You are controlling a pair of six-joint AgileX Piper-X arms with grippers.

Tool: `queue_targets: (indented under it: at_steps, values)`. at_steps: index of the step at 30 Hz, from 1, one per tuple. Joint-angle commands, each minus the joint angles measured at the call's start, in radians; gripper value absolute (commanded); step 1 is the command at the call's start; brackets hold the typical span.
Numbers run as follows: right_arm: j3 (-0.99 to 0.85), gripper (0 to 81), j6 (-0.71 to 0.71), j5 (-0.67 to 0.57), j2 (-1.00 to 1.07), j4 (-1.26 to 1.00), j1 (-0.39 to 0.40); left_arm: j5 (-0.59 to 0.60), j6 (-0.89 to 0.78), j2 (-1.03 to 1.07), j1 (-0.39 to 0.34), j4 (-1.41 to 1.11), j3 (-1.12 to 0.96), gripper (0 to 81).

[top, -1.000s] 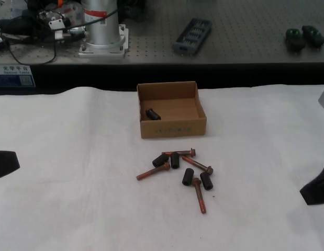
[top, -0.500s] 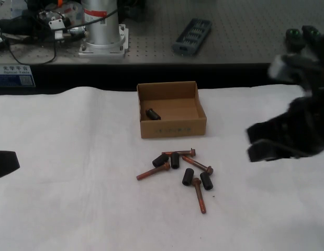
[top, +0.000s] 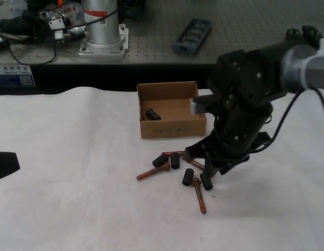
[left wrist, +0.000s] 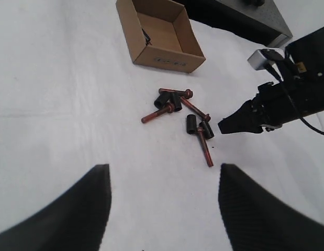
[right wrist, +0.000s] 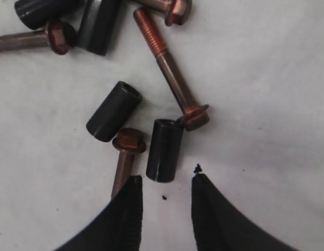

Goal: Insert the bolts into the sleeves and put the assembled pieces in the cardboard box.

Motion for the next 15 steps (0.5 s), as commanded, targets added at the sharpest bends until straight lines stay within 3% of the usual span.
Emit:
queue_targets:
  at_steps: [1, 15]
  values:
    - [-0.016, 24.1, -0.014, 0.001, 0.003, 0.012, 0.003, 0.004, 0.017, -0.005, -0.005, 0.000, -0.003, 44.0]
    - [-0.016, 24.1, -0.006, 0.025, 0.013, 0.004, 0.028, 0.004, 0.017, -0.005, -0.004, -0.007, -0.003, 44.0]
